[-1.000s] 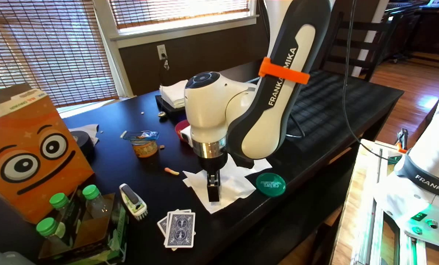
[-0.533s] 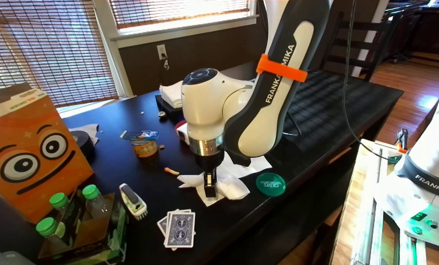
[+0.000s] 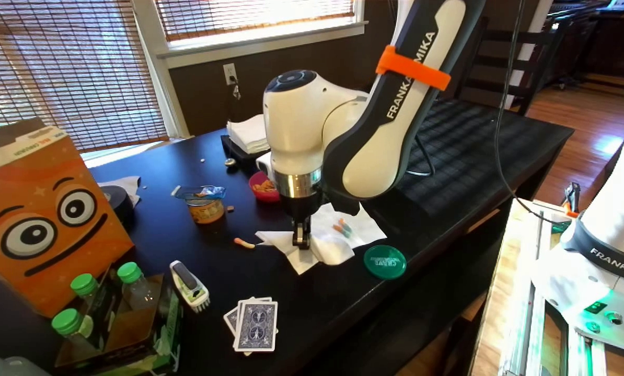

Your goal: Pick up the napkin on the left and put it on top of the napkin on the right, move the napkin back to the left and then back to the right.

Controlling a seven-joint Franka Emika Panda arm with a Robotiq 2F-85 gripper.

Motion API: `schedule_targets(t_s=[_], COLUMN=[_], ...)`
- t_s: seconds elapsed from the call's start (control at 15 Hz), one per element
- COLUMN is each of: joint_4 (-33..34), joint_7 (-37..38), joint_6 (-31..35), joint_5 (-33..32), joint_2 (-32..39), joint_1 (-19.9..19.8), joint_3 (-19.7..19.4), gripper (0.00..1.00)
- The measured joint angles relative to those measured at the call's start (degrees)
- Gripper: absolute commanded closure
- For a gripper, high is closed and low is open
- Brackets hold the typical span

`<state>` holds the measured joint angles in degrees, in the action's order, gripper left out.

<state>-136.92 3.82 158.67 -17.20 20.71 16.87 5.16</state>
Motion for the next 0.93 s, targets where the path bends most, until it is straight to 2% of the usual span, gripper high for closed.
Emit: schedule_targets(t_s=[0.13,0.2,0.33,0.47,0.6,0.67,0.73,0.87,0.93], joint_4=[-1.6,-2.5,-4.7,-7.2,-9.7,-10.7,-11.6,-12.8,-13.2], joint_7=[1.2,2.0,4.0,6.0,7.9,8.6,9.4,10.4,10.8], joint_6=[-1.4,-2.1,-3.1,-3.4,-3.4,-3.4,-3.4,-3.4,-3.3], joint_5=[-0.1,-0.2,-0.3,-0.4,-0.6,-0.8,-1.1,-1.6,-1.8], joint_2=[-2.8,-4.4,-7.4,-10.1,-12.4,-13.2,-13.8,-14.2,-14.1], joint_1=[0.0,0.0,-0.2,-0.6,-1.6,-2.2,-2.8,-4.0,-4.5], joint_3=[-0.9,-1.3,-2.2,-2.9,-3.3,-3.5,-3.6,-3.7,-3.7], gripper=[0.99,0.91,0.82,0.93,0.93,0.9,0.83,0.6,0.55])
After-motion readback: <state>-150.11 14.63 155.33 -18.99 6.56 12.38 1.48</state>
